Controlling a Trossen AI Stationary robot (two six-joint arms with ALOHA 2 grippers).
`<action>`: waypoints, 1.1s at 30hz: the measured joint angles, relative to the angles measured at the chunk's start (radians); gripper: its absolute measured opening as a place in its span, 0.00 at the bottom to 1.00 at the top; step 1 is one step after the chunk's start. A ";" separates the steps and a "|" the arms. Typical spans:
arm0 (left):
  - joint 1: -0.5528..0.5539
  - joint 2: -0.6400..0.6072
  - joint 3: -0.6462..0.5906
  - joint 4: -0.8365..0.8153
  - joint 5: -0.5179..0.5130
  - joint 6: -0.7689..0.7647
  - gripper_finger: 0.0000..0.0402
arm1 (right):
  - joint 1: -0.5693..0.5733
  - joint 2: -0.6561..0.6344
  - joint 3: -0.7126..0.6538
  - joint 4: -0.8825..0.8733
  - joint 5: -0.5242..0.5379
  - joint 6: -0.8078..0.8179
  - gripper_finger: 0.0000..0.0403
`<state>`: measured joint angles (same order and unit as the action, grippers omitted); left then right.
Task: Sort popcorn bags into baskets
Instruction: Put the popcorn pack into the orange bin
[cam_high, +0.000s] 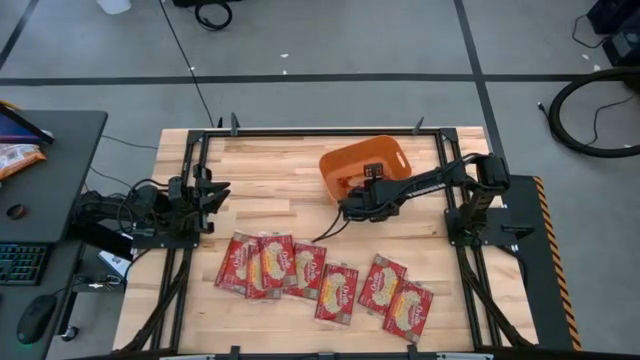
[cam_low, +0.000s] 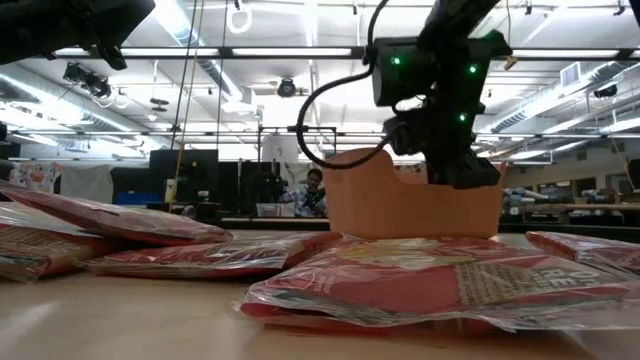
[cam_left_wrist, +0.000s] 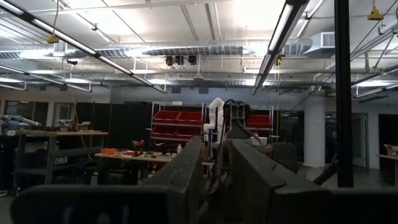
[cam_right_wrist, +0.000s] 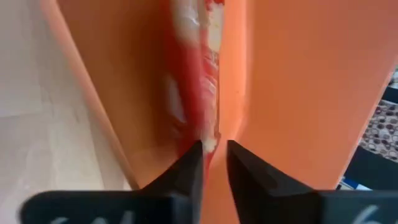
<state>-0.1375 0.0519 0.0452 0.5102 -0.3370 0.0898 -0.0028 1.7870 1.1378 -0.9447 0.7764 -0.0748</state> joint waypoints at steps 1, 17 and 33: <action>0.000 0.000 0.000 0.000 0.000 0.000 0.22 | 0.004 0.000 0.014 -0.014 0.012 0.003 0.25; 0.000 0.000 0.000 0.000 0.000 -0.001 0.22 | 0.189 0.000 0.211 0.243 0.221 -0.326 0.38; 0.000 0.000 0.000 0.000 -0.003 0.000 0.22 | 0.257 0.054 0.115 0.804 -0.442 -0.675 0.38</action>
<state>-0.1379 0.0519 0.0452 0.5102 -0.3400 0.0898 0.2540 1.8410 1.2529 -0.1411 0.3346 -0.7497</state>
